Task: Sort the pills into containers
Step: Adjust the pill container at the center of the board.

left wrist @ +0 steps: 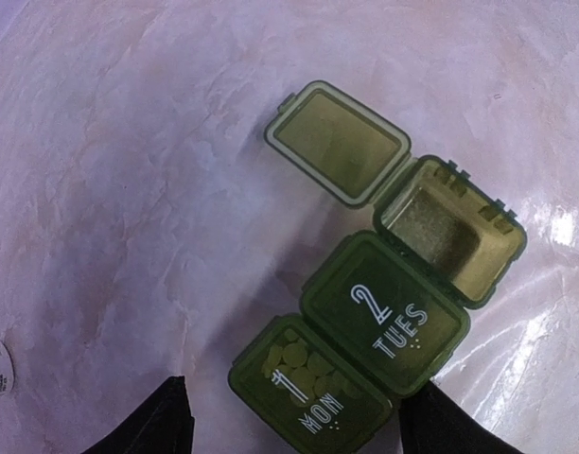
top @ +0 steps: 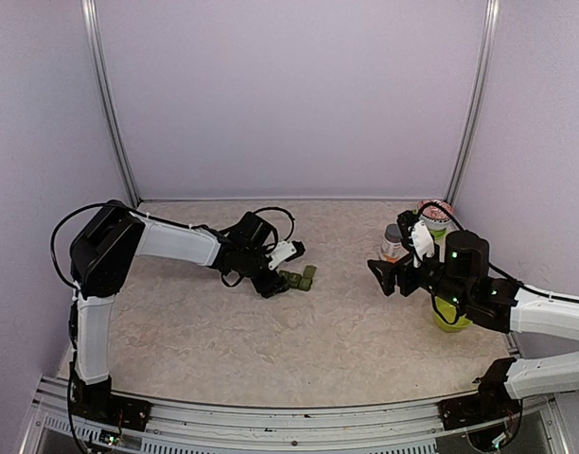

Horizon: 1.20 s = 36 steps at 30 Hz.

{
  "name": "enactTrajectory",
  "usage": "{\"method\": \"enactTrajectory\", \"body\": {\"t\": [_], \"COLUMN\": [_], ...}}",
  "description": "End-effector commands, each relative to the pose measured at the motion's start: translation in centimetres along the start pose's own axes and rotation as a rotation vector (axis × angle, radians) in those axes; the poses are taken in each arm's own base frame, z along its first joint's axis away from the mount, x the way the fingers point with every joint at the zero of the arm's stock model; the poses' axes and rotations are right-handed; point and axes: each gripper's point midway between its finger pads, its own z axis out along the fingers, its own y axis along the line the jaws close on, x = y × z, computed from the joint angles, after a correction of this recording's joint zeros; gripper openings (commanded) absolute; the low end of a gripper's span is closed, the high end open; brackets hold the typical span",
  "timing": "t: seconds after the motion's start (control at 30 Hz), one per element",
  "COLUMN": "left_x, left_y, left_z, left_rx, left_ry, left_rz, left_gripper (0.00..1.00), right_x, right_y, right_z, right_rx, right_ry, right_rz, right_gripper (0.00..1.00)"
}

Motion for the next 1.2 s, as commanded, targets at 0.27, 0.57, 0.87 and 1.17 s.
{"method": "enactTrajectory", "body": {"t": [0.27, 0.57, 0.87, 1.17], "left_x": [-2.0, -0.8, -0.5, -1.0], "left_y": [0.5, 2.2, 4.6, 6.2], "left_z": [-2.1, -2.0, -1.8, -2.0], "left_rx": [-0.035, -0.106, -0.219, -0.287], "left_ry": [-0.067, -0.032, -0.014, -0.035], "left_rz": [-0.021, -0.048, -0.089, -0.114], "left_gripper": [0.81, 0.84, 0.83, 0.84], "right_x": [0.8, 0.7, 1.0, 1.0], "right_y": [-2.4, -3.2, -3.5, -5.0], "right_z": [0.3, 0.1, 0.5, 0.4], "right_rx": [0.094, 0.114, 0.122, 0.180], "right_ry": [0.019, 0.014, 0.027, 0.035], "right_rz": [0.049, 0.077, 0.084, 0.115], "right_gripper": [1.00, 1.00, 1.00, 1.00]}}
